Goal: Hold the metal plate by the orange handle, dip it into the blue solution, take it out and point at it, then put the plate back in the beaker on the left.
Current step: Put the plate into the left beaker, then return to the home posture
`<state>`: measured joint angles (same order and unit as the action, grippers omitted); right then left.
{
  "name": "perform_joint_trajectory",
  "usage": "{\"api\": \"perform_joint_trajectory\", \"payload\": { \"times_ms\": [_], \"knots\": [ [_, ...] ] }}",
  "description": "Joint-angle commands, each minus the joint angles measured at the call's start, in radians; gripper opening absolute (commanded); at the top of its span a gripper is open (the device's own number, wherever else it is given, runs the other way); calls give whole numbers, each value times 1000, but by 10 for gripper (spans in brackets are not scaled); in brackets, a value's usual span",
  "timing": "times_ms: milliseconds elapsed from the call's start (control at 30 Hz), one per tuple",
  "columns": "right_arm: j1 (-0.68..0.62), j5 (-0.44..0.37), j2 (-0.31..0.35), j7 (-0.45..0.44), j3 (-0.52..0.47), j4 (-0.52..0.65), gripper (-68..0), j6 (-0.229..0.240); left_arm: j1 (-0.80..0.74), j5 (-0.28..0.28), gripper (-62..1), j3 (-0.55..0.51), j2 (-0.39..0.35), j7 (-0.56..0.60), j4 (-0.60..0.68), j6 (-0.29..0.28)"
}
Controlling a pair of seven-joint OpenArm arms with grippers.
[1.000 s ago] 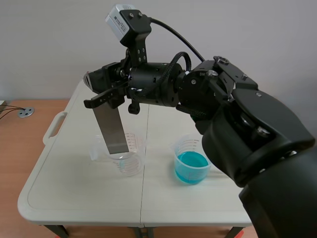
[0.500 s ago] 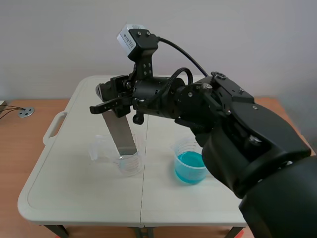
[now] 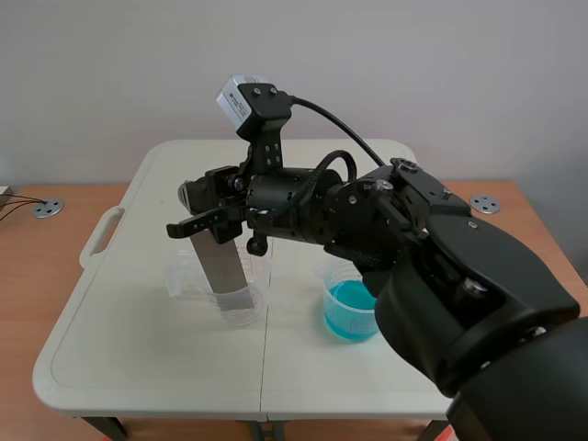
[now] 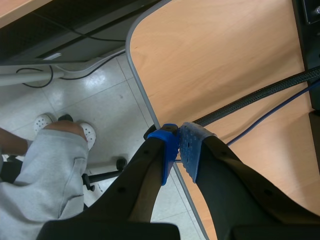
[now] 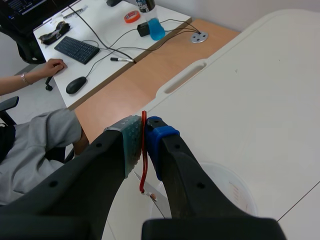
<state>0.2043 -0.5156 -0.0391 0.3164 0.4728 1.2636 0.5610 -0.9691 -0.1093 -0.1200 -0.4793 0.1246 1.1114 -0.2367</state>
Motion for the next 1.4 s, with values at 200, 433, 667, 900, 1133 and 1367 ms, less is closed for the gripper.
{"api": "perform_joint_trajectory", "payload": {
  "times_ms": [200, 433, 667, 900, 1133, 1367],
  "knots": [
    [6, -8, -8, -10, 0, 2, -664, 3, -8, -2, -551, -1, 0, -5, 6, -2],
    [6, -8, -6, -8, -2, 2, -664, 3, -8, -1, -545, -1, -1, -39, 6, -2],
    [7, -7, 3, -7, -3, 2, -599, -43, -8, -1, -365, -1, -1, -38, 6, -2],
    [9, 16, 5, -4, -3, 2, -354, -46, -8, -1, -55, -1, 0, -39, 6, -1],
    [14, 16, 37, -53, -3, 2, -166, -46, -8, -1, 14, -1, -1, -39, 6, -1],
    [14, 16, 63, -110, -62, 2, -66, -45, -8, -2, 14, -1, -1, -39, 6, -1]
  ]
}}
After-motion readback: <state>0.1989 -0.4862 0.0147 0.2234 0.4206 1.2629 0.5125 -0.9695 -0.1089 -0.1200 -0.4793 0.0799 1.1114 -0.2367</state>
